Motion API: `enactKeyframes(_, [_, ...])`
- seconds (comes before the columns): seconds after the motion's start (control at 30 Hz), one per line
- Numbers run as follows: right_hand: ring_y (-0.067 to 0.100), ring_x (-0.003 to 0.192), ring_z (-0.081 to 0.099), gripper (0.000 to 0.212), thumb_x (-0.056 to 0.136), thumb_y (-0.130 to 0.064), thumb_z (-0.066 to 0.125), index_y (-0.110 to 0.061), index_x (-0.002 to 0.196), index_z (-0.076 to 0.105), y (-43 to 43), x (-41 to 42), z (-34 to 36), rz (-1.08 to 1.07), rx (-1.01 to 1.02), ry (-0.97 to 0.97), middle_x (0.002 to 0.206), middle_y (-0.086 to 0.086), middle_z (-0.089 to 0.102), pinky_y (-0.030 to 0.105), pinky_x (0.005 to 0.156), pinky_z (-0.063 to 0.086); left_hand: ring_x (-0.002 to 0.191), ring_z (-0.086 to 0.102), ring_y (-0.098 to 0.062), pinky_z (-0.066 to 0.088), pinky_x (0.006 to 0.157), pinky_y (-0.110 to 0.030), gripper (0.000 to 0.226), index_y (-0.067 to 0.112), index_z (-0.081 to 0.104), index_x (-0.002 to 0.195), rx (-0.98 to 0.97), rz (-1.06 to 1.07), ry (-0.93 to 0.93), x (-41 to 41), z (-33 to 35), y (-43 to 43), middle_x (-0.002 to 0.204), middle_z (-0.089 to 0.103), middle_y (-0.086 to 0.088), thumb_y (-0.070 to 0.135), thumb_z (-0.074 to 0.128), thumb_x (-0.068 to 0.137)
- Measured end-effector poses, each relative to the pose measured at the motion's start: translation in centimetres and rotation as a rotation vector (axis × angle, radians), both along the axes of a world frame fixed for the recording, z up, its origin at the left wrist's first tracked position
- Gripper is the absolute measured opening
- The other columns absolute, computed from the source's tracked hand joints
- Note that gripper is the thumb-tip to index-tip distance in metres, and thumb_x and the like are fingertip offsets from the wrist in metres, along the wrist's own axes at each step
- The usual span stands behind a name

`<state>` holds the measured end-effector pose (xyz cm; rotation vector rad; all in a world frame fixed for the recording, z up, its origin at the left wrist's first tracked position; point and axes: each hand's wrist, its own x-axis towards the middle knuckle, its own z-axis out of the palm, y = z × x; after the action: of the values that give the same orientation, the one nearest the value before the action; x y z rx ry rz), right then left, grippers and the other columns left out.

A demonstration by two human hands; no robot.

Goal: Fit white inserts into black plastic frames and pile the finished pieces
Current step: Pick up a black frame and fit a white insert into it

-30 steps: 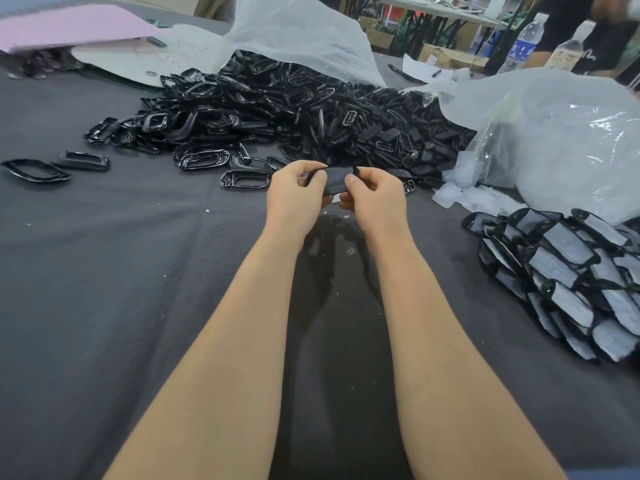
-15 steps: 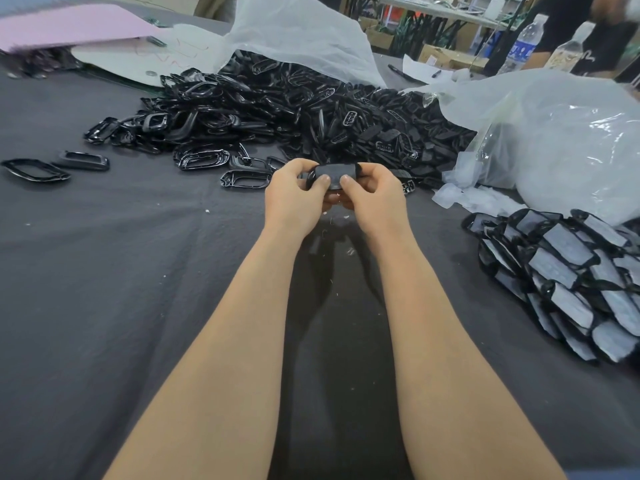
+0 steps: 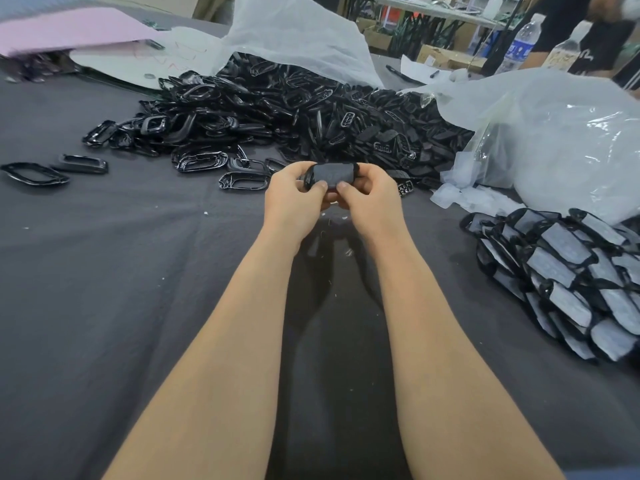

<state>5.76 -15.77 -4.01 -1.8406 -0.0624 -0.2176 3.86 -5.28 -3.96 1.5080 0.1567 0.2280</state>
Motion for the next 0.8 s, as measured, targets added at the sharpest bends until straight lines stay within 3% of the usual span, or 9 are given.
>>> enactKeyframes(0.13, [0.008, 0.07, 0.064, 0.024, 0.089, 0.003, 0.057, -0.021, 0.092, 0.056, -0.2, 0.0, 0.1, -0.002, 0.061, 0.017, 0.081, -0.001, 0.067, 0.019, 0.066, 0.052, 0.074, 0.068, -0.01, 0.056, 0.07, -0.018, 0.025, 0.013, 0.061, 0.111, -0.013, -0.021, 0.013, 0.0, 0.1, 0.0, 0.091, 0.069, -0.006, -0.003, 0.05, 0.095])
enactKeyframes(0.3, [0.023, 0.084, 0.068, 0.013, 0.093, -0.012, 0.056, -0.025, 0.089, 0.056, 0.1, -0.1, 0.2, -0.027, -0.003, 0.009, 0.09, 0.007, 0.069, 0.039, 0.081, 0.057, 0.071, 0.068, -0.007, 0.058, 0.072, -0.02, 0.024, 0.02, 0.062, 0.103, 0.009, -0.011, 0.023, -0.1, 0.1, 0.2, 0.086, 0.07, -0.002, -0.001, 0.052, 0.095])
enactKeyframes(0.4, [0.028, 0.091, 0.067, 0.007, 0.093, -0.013, 0.056, -0.02, 0.092, 0.056, 0.0, -0.2, 0.2, -0.066, -0.044, 0.007, 0.096, 0.01, 0.069, 0.048, 0.088, 0.053, 0.077, 0.07, -0.015, 0.059, 0.08, -0.03, 0.024, 0.021, 0.062, 0.103, 0.055, -0.032, 0.024, -0.2, 0.1, 0.0, 0.086, 0.071, -0.002, 0.001, 0.054, 0.094])
enactKeyframes(0.53, [0.023, 0.088, 0.066, 0.024, 0.092, -0.011, 0.057, -0.03, 0.079, 0.051, 0.0, -0.6, 0.7, -0.111, -0.037, 0.011, 0.086, 0.001, 0.066, 0.048, 0.086, 0.054, 0.078, 0.072, -0.017, 0.059, 0.082, -0.036, 0.016, 0.026, 0.059, 0.101, 0.129, -0.019, -0.005, -0.3, 0.2, -0.2, 0.084, 0.07, -0.001, 0.012, 0.058, 0.094])
enactKeyframes(0.67, [0.028, 0.093, 0.066, 0.007, 0.093, -0.015, 0.057, -0.021, 0.089, 0.057, -0.6, -1.3, 1.2, -0.127, -0.019, 0.033, 0.094, 0.008, 0.069, 0.049, 0.089, 0.052, 0.082, 0.071, -0.02, 0.058, 0.083, -0.042, 0.013, 0.022, 0.059, 0.102, 0.248, -0.016, -0.016, -0.4, 0.7, -0.9, 0.091, 0.071, -0.006, 0.011, 0.056, 0.095])
enactKeyframes(0.8, [0.028, 0.092, 0.066, 0.007, 0.093, -0.016, 0.058, -0.017, 0.087, 0.061, -4.0, -2.2, 2.7, -0.258, 0.016, -0.025, 0.086, 0.002, 0.066, 0.048, 0.09, 0.052, 0.084, 0.071, -0.023, 0.057, 0.084, -0.044, 0.01, 0.018, 0.061, 0.1, 0.328, -0.12, -0.088, -0.1, 2.8, -4.2, 0.089, 0.072, -0.007, 0.011, 0.056, 0.094])
